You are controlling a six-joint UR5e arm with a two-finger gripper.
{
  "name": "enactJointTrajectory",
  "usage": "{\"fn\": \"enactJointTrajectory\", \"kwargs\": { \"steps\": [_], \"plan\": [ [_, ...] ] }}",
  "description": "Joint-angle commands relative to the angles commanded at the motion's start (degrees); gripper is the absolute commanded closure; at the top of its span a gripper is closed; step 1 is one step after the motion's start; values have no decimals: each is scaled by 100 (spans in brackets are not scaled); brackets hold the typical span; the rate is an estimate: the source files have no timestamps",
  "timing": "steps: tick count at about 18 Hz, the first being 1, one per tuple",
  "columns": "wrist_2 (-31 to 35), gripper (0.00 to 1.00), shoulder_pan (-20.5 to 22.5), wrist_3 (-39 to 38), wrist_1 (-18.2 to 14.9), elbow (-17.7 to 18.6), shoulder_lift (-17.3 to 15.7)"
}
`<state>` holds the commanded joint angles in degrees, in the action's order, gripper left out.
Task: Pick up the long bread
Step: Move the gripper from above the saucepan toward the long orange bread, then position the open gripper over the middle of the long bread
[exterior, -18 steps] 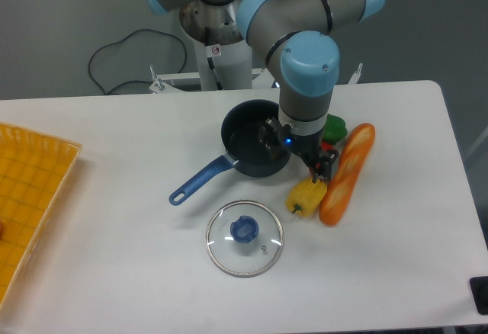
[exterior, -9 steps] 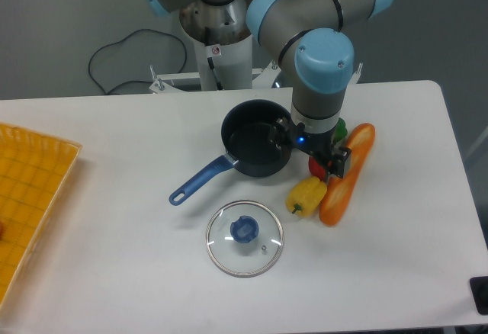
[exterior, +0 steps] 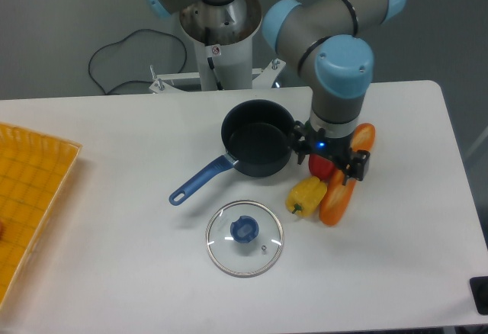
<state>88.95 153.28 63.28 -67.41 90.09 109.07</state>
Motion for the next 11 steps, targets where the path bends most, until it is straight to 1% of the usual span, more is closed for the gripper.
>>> {"fn": "enactJointTrajectory", "kwargs": {
  "steps": [2,4,8,10,11],
  "plan": [
    [-9,0,193,0,70,-18,140],
    [0,0,325,9,272,9,264],
    [35,0,519,17,316,70,422],
    [341,0,519,183,500,166,440],
    [412,0,536,332,527,228,440]
  ]
}}
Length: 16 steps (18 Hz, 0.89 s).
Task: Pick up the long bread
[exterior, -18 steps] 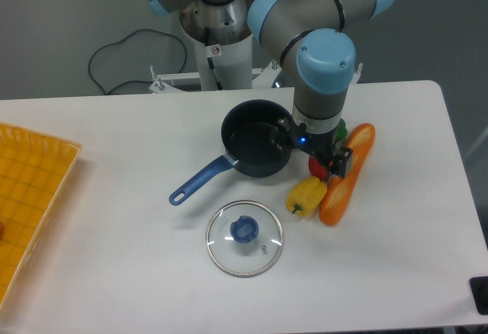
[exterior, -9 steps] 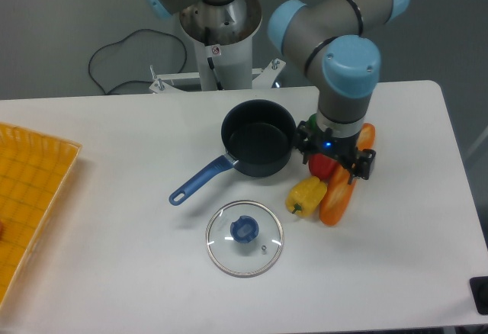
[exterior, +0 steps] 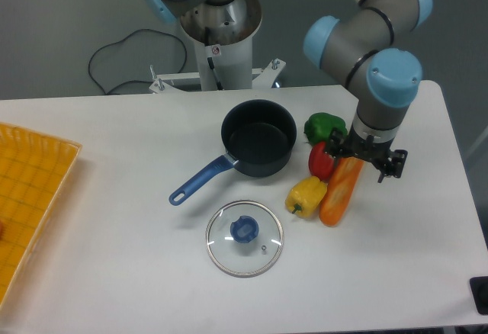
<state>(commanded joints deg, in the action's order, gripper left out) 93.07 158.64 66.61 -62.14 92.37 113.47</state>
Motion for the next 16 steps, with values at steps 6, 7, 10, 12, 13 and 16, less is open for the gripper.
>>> {"fn": "enactJointTrajectory", "kwargs": {
  "steps": [6,7,10,12,13,16],
  "plan": [
    [-271,0,53,230,27,27,105],
    [-350,0,53,221,79,10,149],
    [-456,0,44,204,150,9,149],
    [-500,0,35,230,158,-34,150],
    [-509,0,35,187,150,-95,132],
    [-535,0,-17,186,141,-87,0]
  ]
}}
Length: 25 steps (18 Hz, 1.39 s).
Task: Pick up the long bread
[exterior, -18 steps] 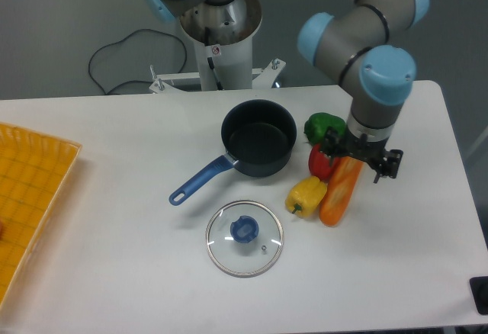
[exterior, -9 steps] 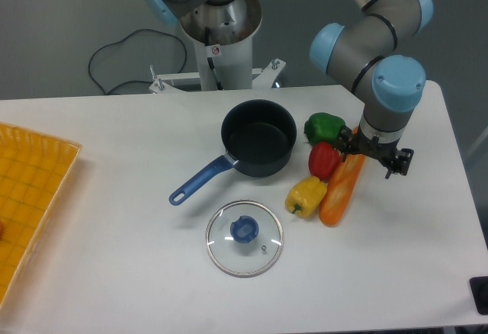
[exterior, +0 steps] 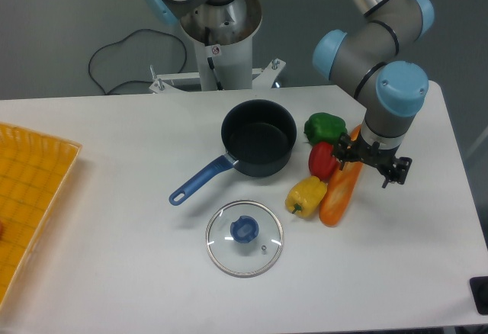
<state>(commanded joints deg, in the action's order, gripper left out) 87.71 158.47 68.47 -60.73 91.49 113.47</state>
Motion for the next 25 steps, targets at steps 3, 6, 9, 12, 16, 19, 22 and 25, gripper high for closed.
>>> {"fn": "enactJointTrajectory", "kwargs": {
  "steps": [3,6,9,12,16,19,22,25],
  "plan": [
    [0,0,-62,-9,9,61,-44],
    [-96,0,0,-17,9,70,-36],
    [-316,0,96,114,-9,88,-53],
    [-308,0,61,141,26,149,-36],
    [-308,0,79,149,44,263,-9],
    [-281,0,88,150,61,281,52],
    [-272,0,88,141,61,334,166],
    [-272,0,105,141,123,404,298]
  ]
}}
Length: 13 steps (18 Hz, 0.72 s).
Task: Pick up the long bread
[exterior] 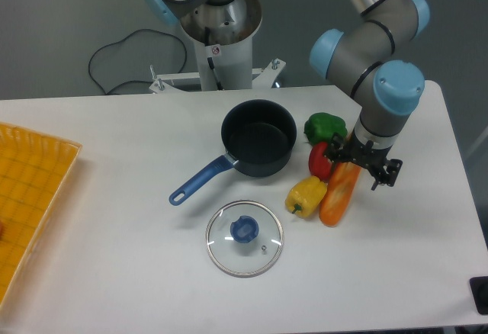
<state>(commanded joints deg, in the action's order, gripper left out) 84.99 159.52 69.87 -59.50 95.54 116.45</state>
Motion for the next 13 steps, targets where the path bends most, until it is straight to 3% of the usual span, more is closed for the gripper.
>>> {"fn": "enactJointTrajectory", "kwargs": {
  "steps": [13],
  "plan": [
    [-9,0,9,-26,413,26,334]
  ]
}}
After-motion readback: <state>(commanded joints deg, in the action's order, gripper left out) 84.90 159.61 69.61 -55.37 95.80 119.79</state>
